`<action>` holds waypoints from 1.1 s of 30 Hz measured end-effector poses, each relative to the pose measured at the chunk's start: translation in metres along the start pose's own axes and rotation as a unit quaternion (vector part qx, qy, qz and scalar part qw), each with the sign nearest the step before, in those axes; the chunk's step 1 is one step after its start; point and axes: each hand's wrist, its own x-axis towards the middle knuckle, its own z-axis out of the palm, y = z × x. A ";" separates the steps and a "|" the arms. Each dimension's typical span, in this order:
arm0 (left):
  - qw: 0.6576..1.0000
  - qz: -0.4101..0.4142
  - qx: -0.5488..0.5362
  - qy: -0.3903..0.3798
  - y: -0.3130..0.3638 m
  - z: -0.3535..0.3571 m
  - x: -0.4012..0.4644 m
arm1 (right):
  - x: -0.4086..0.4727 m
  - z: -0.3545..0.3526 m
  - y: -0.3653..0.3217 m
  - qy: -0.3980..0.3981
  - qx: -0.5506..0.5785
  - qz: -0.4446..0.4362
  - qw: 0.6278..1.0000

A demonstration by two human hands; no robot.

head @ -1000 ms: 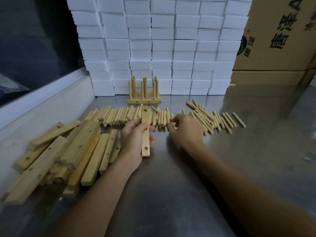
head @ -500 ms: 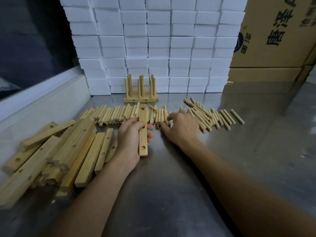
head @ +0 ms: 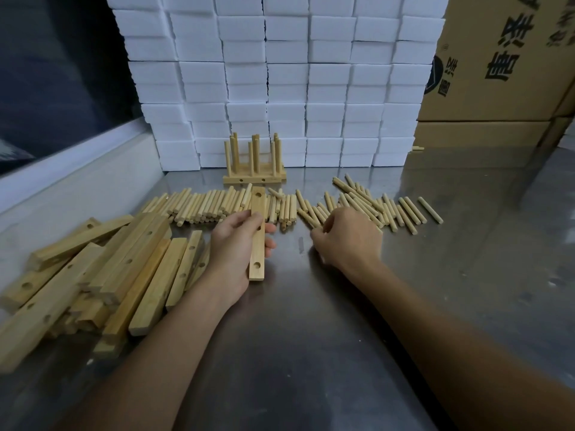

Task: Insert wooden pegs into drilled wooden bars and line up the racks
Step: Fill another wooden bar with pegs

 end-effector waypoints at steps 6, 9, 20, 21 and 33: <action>1.000 0.002 0.005 -0.005 0.001 0.000 -0.003 | -0.005 -0.024 0.001 0.108 0.329 -0.007 0.938; 1.000 0.002 0.014 -0.005 0.002 0.001 -0.005 | -0.010 -0.027 -0.002 0.029 0.540 0.071 0.838; 0.997 0.030 0.045 -0.060 0.001 0.002 -0.012 | -0.021 -0.013 -0.012 -0.118 0.709 0.118 0.685; 0.997 0.029 0.046 -0.055 0.000 0.002 -0.011 | -0.021 -0.012 -0.012 -0.121 0.710 0.113 0.684; 0.998 0.012 0.032 -0.048 -0.001 -0.001 -0.008 | -0.022 -0.013 -0.002 -0.075 0.479 -0.038 0.874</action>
